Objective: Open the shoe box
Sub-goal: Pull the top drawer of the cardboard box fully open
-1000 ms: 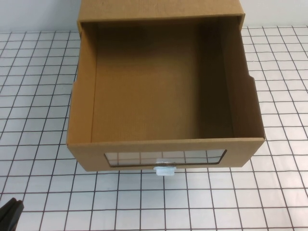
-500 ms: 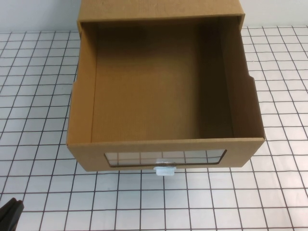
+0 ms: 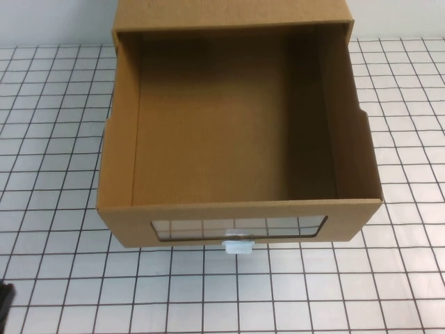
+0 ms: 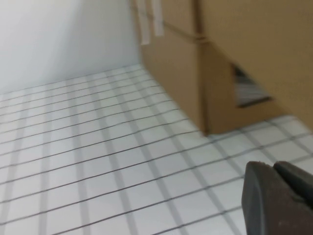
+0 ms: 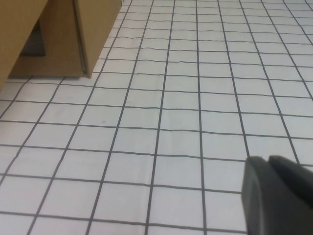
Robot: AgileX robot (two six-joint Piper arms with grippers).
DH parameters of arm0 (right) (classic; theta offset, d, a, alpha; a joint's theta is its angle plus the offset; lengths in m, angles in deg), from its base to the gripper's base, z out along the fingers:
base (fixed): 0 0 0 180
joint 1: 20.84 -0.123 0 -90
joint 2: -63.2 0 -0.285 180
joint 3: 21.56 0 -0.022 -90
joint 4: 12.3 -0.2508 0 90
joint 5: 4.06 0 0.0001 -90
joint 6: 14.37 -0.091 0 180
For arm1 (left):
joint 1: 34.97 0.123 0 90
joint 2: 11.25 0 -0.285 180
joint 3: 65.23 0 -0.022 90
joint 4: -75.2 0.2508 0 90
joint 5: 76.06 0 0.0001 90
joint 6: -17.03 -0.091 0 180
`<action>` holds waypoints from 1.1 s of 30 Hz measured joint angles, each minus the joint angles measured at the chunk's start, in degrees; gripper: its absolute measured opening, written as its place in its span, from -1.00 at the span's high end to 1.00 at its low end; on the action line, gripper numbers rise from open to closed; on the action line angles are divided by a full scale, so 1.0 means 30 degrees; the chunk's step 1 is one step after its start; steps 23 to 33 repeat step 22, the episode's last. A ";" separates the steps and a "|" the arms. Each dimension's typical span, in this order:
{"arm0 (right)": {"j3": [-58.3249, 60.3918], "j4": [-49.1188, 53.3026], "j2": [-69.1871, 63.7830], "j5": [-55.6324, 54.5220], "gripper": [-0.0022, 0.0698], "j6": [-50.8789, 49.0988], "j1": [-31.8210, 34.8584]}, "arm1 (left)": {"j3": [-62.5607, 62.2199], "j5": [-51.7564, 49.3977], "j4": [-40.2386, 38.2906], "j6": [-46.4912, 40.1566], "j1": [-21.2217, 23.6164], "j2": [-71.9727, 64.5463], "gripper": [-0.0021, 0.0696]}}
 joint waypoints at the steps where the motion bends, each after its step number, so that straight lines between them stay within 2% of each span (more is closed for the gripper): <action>1: 0.0000 -0.0034 0.0000 0.0000 0.98 0.0000 0.0000 | 0.0000 0.0044 0.1214 0.1388 0.0403 0.0000 0.95; 4: 0.0000 -0.0031 0.0000 0.0000 0.98 0.0000 0.0000 | 0.0000 -0.0344 0.2987 0.3735 0.1660 0.0000 0.95; 8: 0.0000 -0.0031 0.0000 0.0000 0.98 0.0000 -0.0032 | 0.0000 -0.2086 0.3568 0.4570 0.2540 0.0000 0.95; 14: 0.0000 -0.0031 0.0000 0.0000 0.98 0.0000 -0.0073 | 0.0000 -0.3738 0.3744 0.4807 0.2599 0.0000 0.95; 33: 0.0000 -0.0031 0.0000 0.0000 0.98 0.0000 -0.0073 | 0.0000 -0.3779 0.3860 0.4807 0.2599 0.0000 0.95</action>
